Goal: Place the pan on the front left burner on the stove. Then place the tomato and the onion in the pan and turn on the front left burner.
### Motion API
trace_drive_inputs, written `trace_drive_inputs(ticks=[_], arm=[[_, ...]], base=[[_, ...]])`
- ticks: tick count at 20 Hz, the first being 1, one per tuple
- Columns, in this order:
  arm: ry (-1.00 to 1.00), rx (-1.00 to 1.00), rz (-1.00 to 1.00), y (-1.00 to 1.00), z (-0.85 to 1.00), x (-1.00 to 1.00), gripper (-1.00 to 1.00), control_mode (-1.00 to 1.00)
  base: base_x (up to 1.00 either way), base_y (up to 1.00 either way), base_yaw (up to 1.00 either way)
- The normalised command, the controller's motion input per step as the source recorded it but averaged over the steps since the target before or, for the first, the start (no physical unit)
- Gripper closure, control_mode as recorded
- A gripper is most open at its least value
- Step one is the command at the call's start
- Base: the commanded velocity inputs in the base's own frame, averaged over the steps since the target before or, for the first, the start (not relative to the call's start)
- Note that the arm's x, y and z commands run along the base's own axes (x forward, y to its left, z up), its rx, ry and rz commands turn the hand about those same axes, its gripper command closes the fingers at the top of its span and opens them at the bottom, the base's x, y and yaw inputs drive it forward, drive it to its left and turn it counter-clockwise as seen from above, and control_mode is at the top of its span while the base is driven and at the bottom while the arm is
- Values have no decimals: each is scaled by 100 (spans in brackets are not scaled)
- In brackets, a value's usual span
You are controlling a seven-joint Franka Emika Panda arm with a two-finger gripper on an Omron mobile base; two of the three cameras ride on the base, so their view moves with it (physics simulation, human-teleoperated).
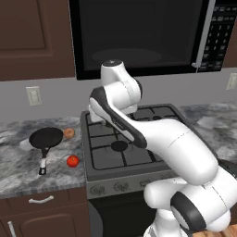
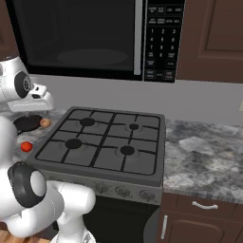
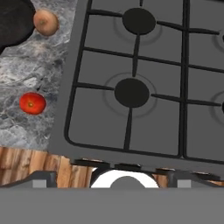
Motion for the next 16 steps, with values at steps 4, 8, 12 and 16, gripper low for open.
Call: trace_drive_inputs(ticks=[4, 8, 12, 16], arm=[[4, 0, 0, 47, -20, 0, -100, -100], [4, 2, 0, 47, -20, 0, -100, -100], [3, 2, 0, 49, -19, 0, -100, -100], [6, 5, 0, 44, -22, 0, -100, -100]], base=[[0, 0, 0], [0, 0, 0], [0, 0, 0], [0, 0, 0]])
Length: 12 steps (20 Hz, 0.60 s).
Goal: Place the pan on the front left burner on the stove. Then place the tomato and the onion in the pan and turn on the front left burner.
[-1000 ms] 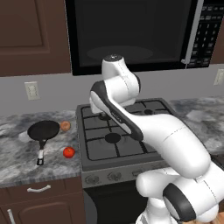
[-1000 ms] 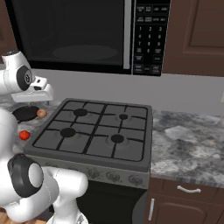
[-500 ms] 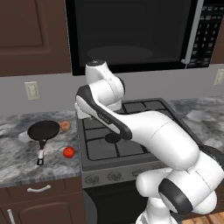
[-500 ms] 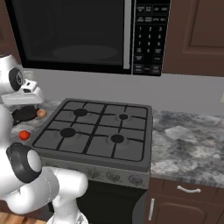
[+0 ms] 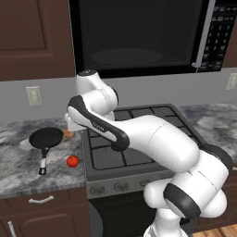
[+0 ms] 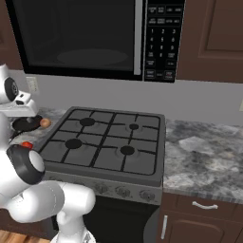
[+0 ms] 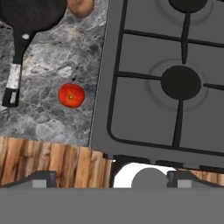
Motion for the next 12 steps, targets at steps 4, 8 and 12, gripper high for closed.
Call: trace_drive_inputs(ticks=[4, 8, 12], arm=[[8, 6, 0, 43, -20, 0, -100, -100], [7, 7, 0, 39, -17, 0, -100, -100], [8, 3, 0, 45, -18, 0, -100, -100]], base=[[0, 0, 0], [0, 0, 0], [0, 0, 0]])
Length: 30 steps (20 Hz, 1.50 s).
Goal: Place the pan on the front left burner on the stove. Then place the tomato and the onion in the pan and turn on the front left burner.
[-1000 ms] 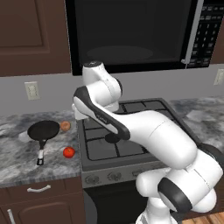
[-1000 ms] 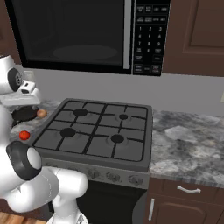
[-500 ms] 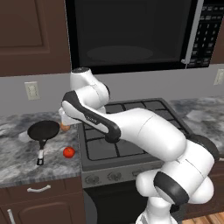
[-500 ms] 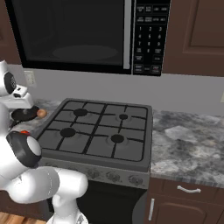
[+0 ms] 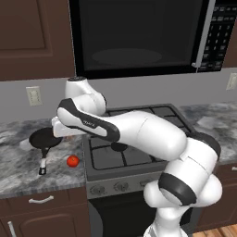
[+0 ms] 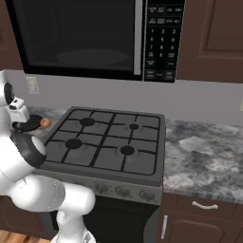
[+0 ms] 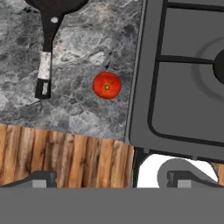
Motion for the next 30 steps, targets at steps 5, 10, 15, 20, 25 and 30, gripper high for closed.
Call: trace_drive_inputs(ticks=[5, 10, 15, 20, 25, 30], arm=[[8, 0, 0, 49, -15, 0, -100, -100], [5, 0, 0, 44, -14, 2, -100, -100], [3, 0, 0, 38, -14, 6, -100, -100], [1, 0, 0, 28, -19, 12, -100, -100], [0, 0, 0, 14, -22, 10, -100, -100], [0, 0, 0, 13, -24, 11, -100, -100]], base=[[0, 0, 0], [0, 0, 0], [0, 0, 0], [0, 0, 0], [0, 0, 0], [0, 0, 0]])
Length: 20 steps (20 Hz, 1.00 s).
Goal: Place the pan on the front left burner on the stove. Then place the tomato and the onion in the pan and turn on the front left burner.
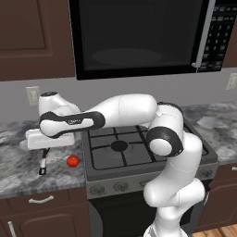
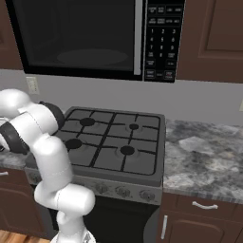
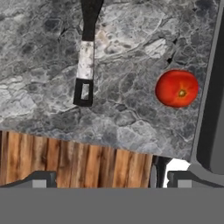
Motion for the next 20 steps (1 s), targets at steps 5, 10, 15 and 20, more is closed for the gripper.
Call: trace_drive_inputs(ticks=[5, 10, 15, 20], arm=[[0, 0, 0, 10, -21, 10, -100, -100], [-1, 0, 0, 8, -16, 11, -100, -100], [-2, 0, 0, 5, -18, 17, -100, -100], [-4, 0, 0, 5, -19, 13, -100, -100]], base=[[0, 0, 0], [0, 0, 0], [0, 0, 0], [0, 0, 0]])
